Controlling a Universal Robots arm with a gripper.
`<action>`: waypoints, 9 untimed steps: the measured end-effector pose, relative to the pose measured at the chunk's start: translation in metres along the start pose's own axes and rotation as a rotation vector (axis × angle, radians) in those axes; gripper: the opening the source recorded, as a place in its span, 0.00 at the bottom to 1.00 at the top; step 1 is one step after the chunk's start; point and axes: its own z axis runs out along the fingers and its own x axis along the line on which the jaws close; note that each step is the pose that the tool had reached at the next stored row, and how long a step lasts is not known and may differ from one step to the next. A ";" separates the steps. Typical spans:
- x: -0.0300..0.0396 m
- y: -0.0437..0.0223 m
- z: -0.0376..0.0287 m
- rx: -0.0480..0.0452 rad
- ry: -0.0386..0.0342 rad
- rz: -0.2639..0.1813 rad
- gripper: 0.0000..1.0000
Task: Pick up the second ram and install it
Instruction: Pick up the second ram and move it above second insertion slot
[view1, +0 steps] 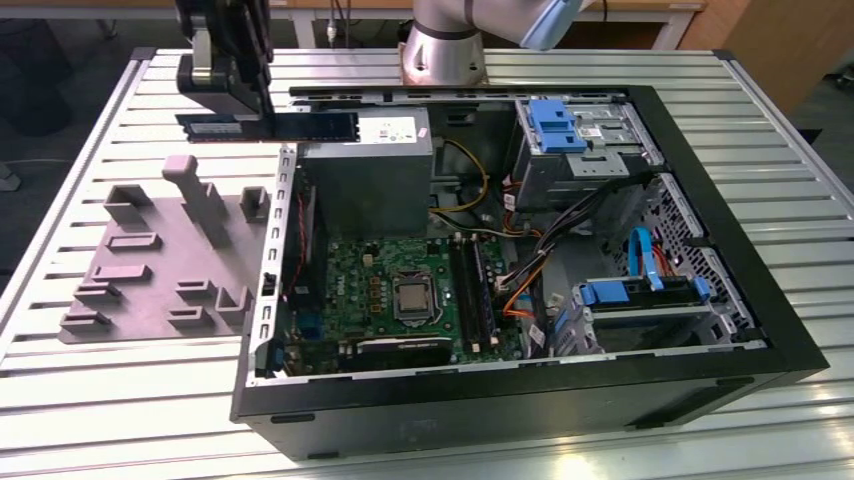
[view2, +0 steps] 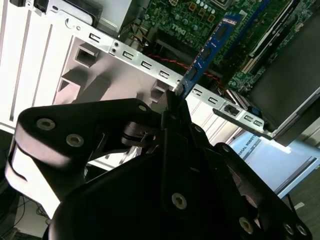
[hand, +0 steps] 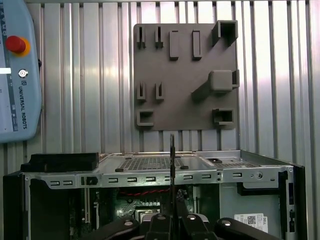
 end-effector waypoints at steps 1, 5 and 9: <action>0.0000 -0.0011 0.0000 0.0000 0.0000 0.000 0.14; -0.0002 -0.0053 0.0000 0.0001 -0.0001 0.000 0.14; -0.0004 -0.0095 0.0000 0.0001 -0.0001 0.000 0.14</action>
